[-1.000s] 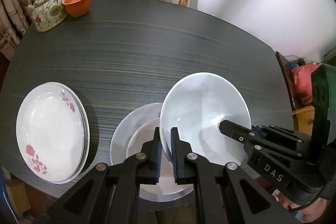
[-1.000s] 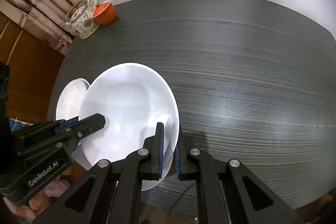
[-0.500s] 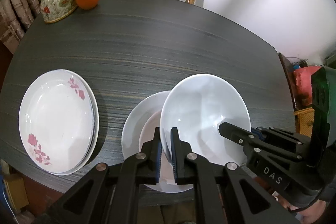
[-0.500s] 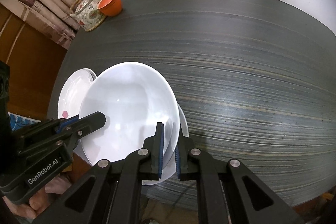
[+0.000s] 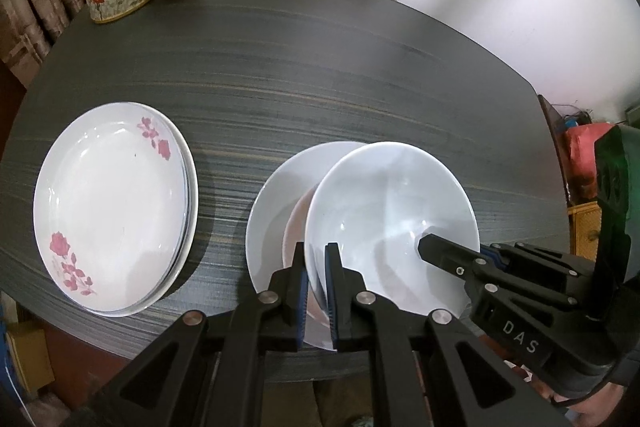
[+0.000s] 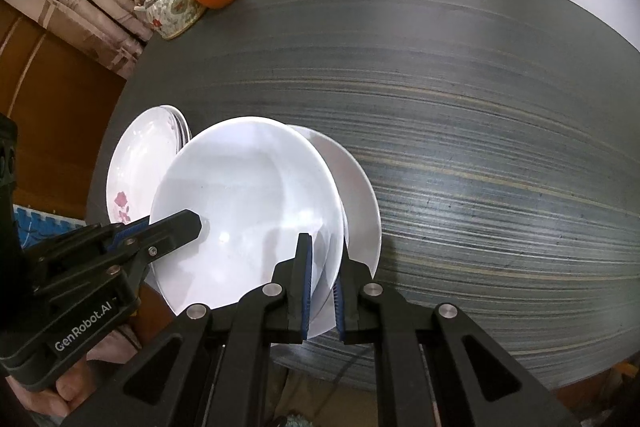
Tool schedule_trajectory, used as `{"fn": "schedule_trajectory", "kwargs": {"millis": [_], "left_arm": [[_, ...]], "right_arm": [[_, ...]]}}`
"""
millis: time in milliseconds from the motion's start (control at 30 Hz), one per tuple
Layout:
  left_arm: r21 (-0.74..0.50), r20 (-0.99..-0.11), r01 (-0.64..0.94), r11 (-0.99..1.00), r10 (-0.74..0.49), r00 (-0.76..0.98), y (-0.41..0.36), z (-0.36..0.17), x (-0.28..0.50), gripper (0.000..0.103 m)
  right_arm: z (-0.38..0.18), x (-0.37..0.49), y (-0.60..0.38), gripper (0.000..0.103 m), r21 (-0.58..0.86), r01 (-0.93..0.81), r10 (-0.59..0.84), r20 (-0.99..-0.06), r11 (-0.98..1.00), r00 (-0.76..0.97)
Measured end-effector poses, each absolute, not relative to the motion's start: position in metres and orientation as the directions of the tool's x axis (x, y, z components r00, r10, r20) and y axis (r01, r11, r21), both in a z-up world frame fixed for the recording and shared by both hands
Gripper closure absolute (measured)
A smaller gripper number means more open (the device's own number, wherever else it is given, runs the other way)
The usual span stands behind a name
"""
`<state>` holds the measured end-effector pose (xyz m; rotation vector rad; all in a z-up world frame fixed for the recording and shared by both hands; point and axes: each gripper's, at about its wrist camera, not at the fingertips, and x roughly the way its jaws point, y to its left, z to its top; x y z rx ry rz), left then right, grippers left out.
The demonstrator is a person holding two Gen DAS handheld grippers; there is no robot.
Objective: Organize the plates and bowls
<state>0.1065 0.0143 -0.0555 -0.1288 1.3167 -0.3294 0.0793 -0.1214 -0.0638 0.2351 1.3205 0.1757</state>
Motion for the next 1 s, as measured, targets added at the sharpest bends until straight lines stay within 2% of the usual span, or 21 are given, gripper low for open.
{"fn": "schedule_trajectory", "kwargs": {"millis": [1000], "left_arm": [[-0.224,-0.943,0.155,0.962,-0.254,0.215,0.008,-0.066,0.104,0.095]], "right_arm": [[-0.077,0.079,-0.111,0.090,0.262,0.013,0.254,-0.946,0.965,0.200]]}}
